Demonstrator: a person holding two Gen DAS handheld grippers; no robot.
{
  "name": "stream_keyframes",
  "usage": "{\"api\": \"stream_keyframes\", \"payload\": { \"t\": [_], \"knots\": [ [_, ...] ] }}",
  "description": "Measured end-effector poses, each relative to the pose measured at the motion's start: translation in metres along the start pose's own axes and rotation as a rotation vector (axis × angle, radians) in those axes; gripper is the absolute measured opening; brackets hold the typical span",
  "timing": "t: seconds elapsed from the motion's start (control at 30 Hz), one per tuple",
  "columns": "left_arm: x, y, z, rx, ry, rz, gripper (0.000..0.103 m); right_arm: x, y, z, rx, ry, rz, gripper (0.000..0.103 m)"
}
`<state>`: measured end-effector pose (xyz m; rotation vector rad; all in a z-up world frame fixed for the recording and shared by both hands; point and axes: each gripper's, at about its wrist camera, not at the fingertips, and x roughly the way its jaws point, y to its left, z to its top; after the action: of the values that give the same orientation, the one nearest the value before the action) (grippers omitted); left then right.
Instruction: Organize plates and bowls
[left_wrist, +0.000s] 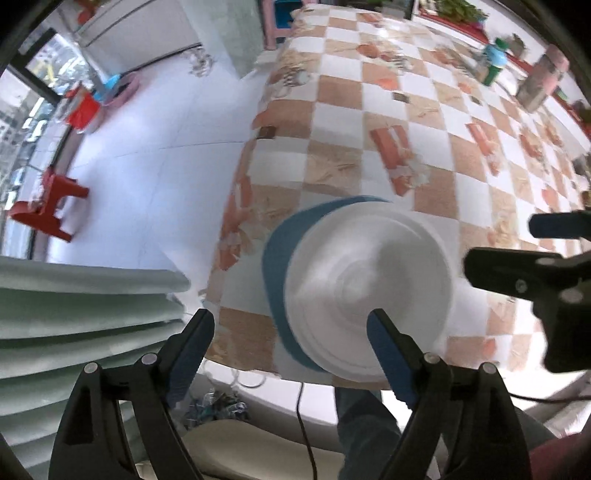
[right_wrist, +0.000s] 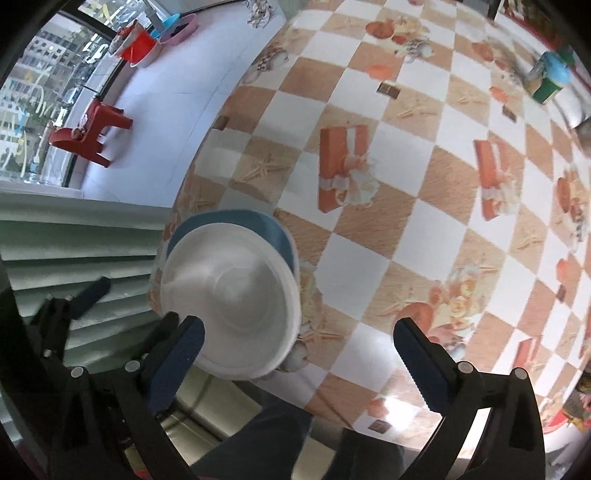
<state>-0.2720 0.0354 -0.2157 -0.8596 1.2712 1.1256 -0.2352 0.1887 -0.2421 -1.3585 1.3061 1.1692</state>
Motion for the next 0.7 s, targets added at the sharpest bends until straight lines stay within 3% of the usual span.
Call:
{"api": "stream_keyframes", "payload": {
  "t": [0.27, 0.7],
  "knots": [
    [-0.006, -0.007, 0.000, 0.001, 0.047, -0.070, 0.087, -0.020, 0.006, -0.012, -0.039, -0.052, -0.082, 0.103],
    [-0.018, -0.017, 0.006, 0.062, 0.017, -0.041, 0.088, -0.022, 0.010, -0.018, -0.042, -0.035, -0.085, 0.103]
  ]
}}
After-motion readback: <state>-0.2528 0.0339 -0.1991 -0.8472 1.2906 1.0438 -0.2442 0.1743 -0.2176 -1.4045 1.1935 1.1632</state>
